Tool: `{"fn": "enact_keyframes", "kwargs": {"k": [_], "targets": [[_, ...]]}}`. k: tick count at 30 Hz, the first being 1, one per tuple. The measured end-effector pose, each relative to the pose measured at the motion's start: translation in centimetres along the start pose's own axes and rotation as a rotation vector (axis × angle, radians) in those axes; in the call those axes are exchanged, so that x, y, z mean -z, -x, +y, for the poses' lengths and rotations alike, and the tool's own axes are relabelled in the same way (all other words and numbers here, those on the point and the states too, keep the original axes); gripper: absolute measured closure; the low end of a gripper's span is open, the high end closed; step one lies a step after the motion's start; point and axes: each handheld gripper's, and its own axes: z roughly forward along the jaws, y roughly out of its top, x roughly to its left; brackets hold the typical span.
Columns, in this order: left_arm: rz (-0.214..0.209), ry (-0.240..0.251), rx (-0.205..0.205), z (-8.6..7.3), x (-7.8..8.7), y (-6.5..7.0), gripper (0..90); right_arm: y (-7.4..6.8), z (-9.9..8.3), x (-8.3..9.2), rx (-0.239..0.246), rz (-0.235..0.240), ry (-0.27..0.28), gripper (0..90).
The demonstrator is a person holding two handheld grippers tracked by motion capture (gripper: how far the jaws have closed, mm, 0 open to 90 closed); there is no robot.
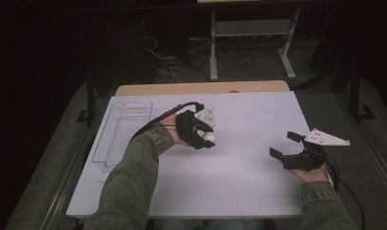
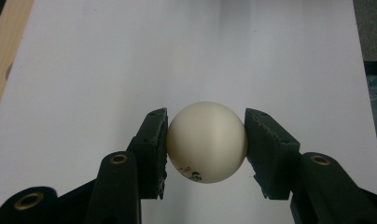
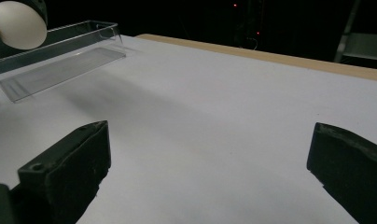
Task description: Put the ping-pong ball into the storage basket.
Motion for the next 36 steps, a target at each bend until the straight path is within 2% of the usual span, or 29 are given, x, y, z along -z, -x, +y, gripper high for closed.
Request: {"fn": "enact_keyframes", "kwargs": {"k": [8,13,27,36], "targets": [[0.012,-0.023,0.013,-0.5,1.2,-0.3,51.5,0.0,0.0,0.0,0.002,0.004,0.000,0.0],[0.027,-0.024,0.036,-1.1,2.0,-0.7,51.5,0.0,0.0,0.0,-0.003,0.004,0.003,0.0],[0.042,-0.084,0.047,-2.1,4.0,-1.2,51.5,-0.1,0.0,0.0,-0.004,0.007,-0.002,0.0],[0.052,-0.093,0.053,-2.9,5.1,-1.1,51.5,0.0,0.0,0.1,-0.006,0.005,0.002,0.0]]}}
